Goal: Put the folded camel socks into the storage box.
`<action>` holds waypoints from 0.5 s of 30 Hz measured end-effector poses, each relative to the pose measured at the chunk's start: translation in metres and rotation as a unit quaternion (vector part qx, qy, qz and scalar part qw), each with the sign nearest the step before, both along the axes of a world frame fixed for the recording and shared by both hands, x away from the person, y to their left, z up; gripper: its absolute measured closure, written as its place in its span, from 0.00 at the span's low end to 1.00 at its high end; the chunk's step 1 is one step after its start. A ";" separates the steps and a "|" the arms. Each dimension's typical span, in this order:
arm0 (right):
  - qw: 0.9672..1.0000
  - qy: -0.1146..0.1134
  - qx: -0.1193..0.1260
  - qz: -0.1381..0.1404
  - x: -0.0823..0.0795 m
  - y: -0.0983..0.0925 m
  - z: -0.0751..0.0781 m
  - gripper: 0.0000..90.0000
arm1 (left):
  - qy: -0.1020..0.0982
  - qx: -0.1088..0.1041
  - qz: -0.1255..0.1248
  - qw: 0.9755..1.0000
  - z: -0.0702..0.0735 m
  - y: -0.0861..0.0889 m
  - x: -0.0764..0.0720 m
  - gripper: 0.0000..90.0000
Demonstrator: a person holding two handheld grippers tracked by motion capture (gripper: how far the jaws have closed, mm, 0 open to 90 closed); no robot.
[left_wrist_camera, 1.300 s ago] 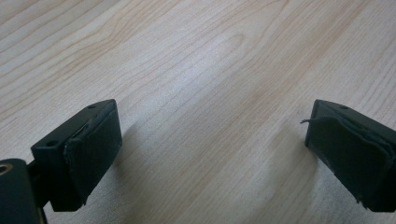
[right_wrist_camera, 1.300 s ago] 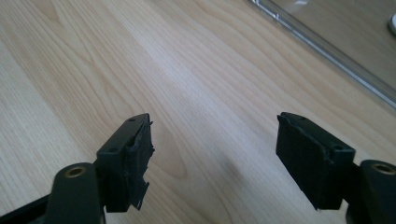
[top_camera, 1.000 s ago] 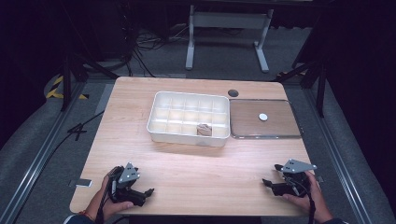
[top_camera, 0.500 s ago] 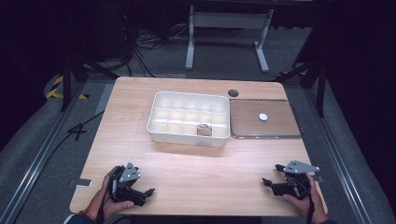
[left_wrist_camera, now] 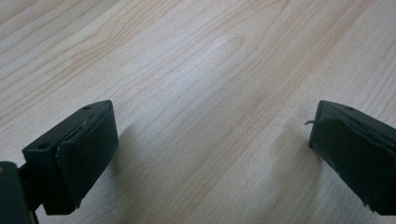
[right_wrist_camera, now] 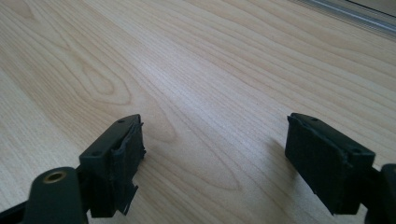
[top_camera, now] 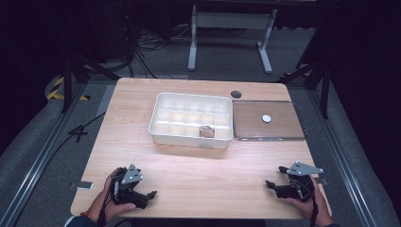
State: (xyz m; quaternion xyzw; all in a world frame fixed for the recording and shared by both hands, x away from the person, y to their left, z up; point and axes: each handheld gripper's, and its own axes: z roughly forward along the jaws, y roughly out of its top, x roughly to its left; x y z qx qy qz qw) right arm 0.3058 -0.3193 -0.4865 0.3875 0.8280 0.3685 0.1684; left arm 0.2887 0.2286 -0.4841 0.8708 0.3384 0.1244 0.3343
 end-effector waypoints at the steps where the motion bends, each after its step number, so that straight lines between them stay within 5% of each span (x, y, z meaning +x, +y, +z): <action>1: 1.000 0.000 0.000 0.000 0.000 0.000 0.000 0.22 | 0.000 -0.001 0.001 1.000 0.000 0.000 0.000 0.02; 15: 1.000 0.001 -0.001 0.006 0.000 0.000 0.000 0.20 | 0.000 0.001 0.000 1.000 0.000 0.000 0.000 0.01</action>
